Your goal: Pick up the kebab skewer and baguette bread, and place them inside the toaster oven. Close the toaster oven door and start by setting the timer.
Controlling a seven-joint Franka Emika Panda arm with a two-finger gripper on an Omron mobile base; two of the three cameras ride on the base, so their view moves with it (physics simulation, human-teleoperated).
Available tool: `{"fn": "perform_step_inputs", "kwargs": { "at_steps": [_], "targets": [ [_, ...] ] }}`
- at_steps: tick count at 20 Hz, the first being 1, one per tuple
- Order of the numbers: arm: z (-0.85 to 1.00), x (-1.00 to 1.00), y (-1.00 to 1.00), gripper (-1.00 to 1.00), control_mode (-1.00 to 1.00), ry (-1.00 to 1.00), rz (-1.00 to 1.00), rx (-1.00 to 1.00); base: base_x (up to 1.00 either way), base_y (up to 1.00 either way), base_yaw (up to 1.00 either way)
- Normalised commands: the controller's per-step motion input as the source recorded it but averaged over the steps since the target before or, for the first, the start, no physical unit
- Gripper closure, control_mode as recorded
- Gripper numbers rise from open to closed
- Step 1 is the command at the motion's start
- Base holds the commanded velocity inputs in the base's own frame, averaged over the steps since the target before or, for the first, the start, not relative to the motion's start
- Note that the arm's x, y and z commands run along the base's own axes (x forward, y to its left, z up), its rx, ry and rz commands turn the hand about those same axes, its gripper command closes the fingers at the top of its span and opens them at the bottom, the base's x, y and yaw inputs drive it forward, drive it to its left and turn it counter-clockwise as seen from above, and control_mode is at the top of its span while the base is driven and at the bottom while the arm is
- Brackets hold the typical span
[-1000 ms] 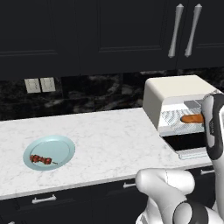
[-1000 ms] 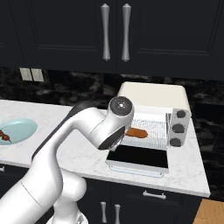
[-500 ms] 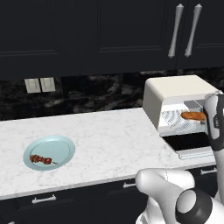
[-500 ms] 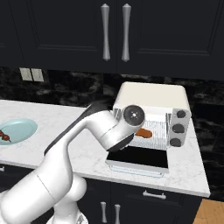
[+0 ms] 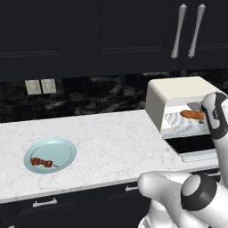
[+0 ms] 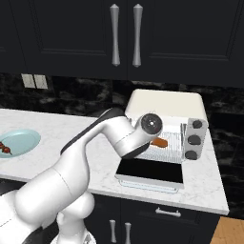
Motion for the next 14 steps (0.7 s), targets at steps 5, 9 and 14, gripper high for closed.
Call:
{"fn": "perform_step_inputs", "kwargs": {
  "at_steps": [5, 9, 14],
  "targets": [
    [-0.12, 0.17, -0.28, 1.0, -1.0, -0.05, 0.0, 0.04, 0.0, 0.0, 0.0],
    [-0.02, 0.24, -0.11, 1.0, -1.0, -0.03, 0.0, 0.02, 0.0, 0.0, 0.0],
    [-0.07, 0.17, -0.01, 1.0, -1.0, 0.0, 0.0, 0.0, 0.0, 0.0, 0.0]
  ]
}}
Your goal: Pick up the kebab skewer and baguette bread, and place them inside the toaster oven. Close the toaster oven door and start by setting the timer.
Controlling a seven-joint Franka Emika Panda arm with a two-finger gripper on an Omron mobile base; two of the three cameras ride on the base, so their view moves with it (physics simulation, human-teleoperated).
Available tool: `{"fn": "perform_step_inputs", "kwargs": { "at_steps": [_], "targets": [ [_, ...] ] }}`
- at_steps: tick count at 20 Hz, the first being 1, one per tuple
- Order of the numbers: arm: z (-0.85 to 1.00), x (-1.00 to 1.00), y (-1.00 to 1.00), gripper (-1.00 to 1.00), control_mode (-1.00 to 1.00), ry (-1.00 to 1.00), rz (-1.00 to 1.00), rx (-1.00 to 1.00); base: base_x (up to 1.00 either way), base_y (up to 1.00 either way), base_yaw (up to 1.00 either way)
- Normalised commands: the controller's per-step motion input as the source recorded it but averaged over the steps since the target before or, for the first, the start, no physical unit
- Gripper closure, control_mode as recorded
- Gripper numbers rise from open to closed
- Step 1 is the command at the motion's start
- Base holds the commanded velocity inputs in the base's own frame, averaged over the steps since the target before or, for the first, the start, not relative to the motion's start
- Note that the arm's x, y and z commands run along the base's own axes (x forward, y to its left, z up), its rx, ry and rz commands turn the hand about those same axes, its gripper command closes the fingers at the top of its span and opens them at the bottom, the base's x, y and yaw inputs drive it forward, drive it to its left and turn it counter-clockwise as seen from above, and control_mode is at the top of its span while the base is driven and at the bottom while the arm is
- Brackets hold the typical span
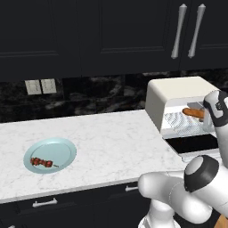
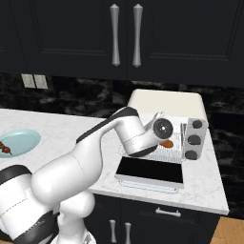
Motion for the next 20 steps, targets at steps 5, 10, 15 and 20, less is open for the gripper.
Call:
{"fn": "perform_step_inputs", "kwargs": {
  "at_steps": [5, 10, 15, 20],
  "targets": [
    [-0.03, 0.18, 0.0, 1.0, -1.0, -0.04, 0.0, 0.0, 0.0, 0.0, 0.0],
    [-0.18, 0.03, 0.0, 1.0, -1.0, -0.03, 0.0, 0.0, 0.0, 0.0, 0.0],
    [-0.16, 0.08, 0.0, 1.0, -1.0, -0.01, 0.0, 0.0, 0.0, 0.0, 0.0],
    [-0.1, 0.08, 0.0, 1.0, -1.0, 0.0, 0.0, 0.0, 0.0, 0.0, 0.0]
  ]
}}
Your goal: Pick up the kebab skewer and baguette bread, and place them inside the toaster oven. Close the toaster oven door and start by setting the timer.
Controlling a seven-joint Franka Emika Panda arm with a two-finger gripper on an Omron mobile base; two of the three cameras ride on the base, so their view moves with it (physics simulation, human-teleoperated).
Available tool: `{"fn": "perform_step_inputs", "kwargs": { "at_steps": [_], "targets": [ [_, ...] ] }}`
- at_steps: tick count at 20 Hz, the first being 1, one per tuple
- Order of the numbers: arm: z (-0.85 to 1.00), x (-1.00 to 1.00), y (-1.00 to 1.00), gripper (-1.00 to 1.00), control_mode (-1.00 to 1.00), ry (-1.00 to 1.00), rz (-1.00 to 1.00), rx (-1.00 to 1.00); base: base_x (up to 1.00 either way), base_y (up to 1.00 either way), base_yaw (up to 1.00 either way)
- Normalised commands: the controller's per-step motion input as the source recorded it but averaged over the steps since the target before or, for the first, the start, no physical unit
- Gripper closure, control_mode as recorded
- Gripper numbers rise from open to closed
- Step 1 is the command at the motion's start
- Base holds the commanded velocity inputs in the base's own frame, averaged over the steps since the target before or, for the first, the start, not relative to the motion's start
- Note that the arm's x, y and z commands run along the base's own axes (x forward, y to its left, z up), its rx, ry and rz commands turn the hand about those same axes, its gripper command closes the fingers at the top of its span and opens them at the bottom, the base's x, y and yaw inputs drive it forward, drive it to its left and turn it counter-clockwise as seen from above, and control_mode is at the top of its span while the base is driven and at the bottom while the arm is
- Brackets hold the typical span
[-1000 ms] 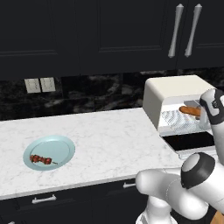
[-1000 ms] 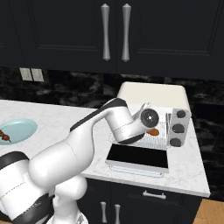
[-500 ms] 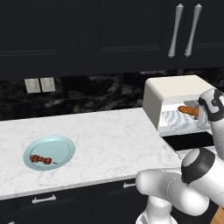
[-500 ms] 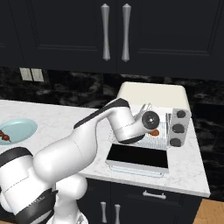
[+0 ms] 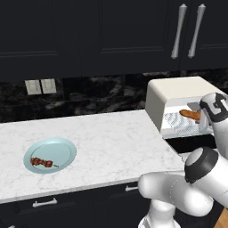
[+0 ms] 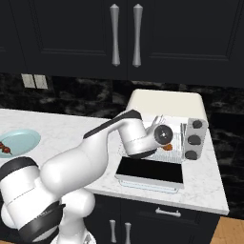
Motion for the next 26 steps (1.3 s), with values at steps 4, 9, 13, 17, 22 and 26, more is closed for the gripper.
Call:
{"fn": "perform_step_inputs", "kwargs": {
  "at_steps": [4, 9, 13, 17, 22, 26],
  "targets": [
    [-0.23, 0.0, 0.0, 1.0, -1.0, 0.0, 0.0, 0.0, 0.0, 0.0, 0.0],
    [-0.08, 0.0, 0.0, 1.0, -1.0, -0.03, 0.0, 0.0, 0.0, 0.0, 0.0],
    [0.0, 0.04, 0.0, 1.0, -1.0, -0.06, 0.0, 0.0, 0.0, 0.0, 0.0],
    [0.03, 0.03, -0.11, 1.0, -1.0, -0.07, 0.0, 0.0, 0.0, 0.0, 0.0],
    [0.03, 0.04, -0.1, 1.0, -1.0, -0.04, 0.0, 0.0, 0.0, 0.0, 0.0],
    [0.02, 0.14, -0.04, 1.0, -1.0, -0.01, 0.0, 0.0, 0.0, 0.0, 0.0]
  ]
}}
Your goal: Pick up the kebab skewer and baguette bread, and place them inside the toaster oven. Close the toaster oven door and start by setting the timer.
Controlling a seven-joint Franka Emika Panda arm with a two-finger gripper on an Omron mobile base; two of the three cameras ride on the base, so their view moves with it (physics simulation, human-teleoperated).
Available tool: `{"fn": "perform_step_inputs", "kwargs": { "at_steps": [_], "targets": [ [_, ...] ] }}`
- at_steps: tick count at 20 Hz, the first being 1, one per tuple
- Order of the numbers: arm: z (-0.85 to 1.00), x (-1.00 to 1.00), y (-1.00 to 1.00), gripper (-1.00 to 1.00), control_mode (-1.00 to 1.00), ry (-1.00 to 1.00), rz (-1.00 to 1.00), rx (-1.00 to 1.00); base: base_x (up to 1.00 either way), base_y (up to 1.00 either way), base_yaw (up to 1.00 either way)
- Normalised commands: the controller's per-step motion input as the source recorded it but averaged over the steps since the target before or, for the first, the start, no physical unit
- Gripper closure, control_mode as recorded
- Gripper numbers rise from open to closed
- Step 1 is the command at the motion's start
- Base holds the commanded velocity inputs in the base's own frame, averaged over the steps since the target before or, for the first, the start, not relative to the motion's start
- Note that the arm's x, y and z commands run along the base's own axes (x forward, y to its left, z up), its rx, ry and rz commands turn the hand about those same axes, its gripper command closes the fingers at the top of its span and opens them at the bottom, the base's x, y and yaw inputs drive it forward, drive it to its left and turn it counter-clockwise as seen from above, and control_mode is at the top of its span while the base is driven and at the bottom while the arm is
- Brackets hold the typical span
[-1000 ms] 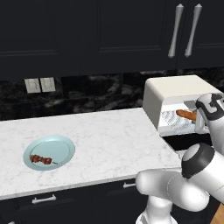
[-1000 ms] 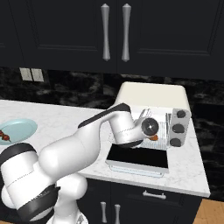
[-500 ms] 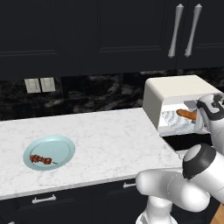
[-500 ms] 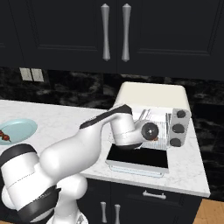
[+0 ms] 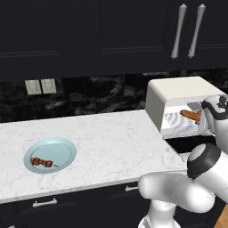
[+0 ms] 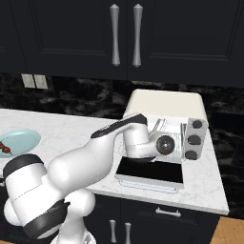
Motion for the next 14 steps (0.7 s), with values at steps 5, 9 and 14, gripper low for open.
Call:
{"fn": "perform_step_inputs", "kwargs": {
  "at_steps": [5, 9, 14],
  "targets": [
    [0.0, 0.11, -0.14, 1.0, -1.0, 0.0, 0.0, 0.0, 0.0, 0.0, 0.0],
    [0.0, 0.12, -0.31, 1.0, -1.0, 0.0, 0.0, 0.0, 0.0, 0.0, 0.0],
    [0.0, 0.05, -0.26, 1.0, -1.0, 0.0, 0.0, 0.0, 0.0, 0.0, 0.0]
  ]
}}
